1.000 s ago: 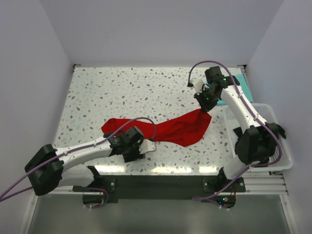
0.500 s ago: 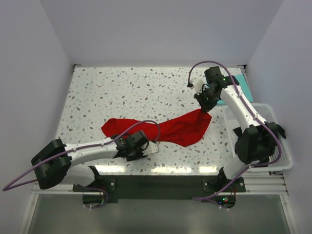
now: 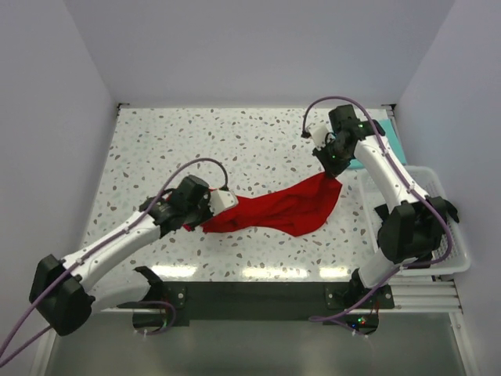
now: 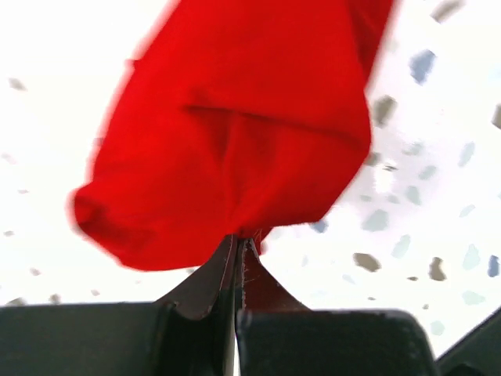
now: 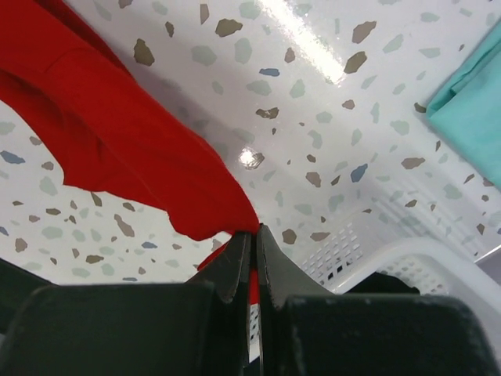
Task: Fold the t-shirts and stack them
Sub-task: Flatten the tshirt out
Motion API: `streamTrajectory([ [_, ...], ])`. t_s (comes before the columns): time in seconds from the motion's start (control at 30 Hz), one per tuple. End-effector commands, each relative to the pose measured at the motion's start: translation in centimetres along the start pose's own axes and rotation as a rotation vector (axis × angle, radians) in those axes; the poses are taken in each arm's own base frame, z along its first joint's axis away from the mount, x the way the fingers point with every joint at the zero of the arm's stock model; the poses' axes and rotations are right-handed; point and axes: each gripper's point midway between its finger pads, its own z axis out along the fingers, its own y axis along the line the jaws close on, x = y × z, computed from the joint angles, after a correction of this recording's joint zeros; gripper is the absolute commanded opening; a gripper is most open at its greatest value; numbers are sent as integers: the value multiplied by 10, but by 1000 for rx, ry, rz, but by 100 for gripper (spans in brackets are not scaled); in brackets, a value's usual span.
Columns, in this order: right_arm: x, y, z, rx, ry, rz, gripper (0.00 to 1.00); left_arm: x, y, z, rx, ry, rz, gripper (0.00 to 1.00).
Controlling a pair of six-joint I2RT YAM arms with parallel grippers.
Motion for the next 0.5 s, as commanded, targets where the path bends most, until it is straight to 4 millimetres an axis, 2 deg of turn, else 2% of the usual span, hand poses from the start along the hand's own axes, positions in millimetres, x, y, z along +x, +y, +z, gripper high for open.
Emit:
streamTrajectory([
  [0.0,-31,-19,-38,112,-133,-29,0,-24,52,-47,-111,-123,31,0],
  [0.03,-41,-24,-49,139,-165,-32,0,-25,66,-55,-144,-133,24,0],
  [0.07,-46,-28,-55,153,-184,-30,0,-36,86,-71,-187,-171,37,0],
  [0.1,-57,-33,-70,179,-224,-33,0,-27,109,-80,-238,-152,-10,0],
  [0.13,-63,-37,-77,197,-242,-32,0,-28,123,-88,-258,-164,-26,0],
  [0.17,-70,-39,-85,212,-264,-32,0,-30,153,-111,-322,-198,-66,0],
  [0.2,-76,-42,-91,222,-278,-31,0,-29,168,-115,-336,-200,-91,0],
  [0.23,-89,-49,-112,260,-334,-30,0,-29,182,-124,-363,-212,-115,0],
  [0.27,-96,-53,-121,282,-356,-22,0,-41,203,-146,-405,-267,-122,0],
  [0.3,-109,-58,-140,312,-411,-15,0,-40,231,-165,-457,-292,-160,0],
  [0.33,-115,-62,-151,335,-439,-8,0,-40,244,-175,-483,-306,-178,0],
  [0.37,-122,-65,-163,355,-471,-4,0,-27,263,-188,-532,-301,-229,0],
  [0.4,-134,-69,-186,386,-536,-2,0,-25,277,-190,-538,-304,-252,0],
  [0.43,-139,-71,-197,400,-567,7,0,-35,294,-216,-585,-359,-246,0],
  [0.47,-145,-71,-210,416,-606,8,0,-24,309,-231,-623,-367,-294,0],
])
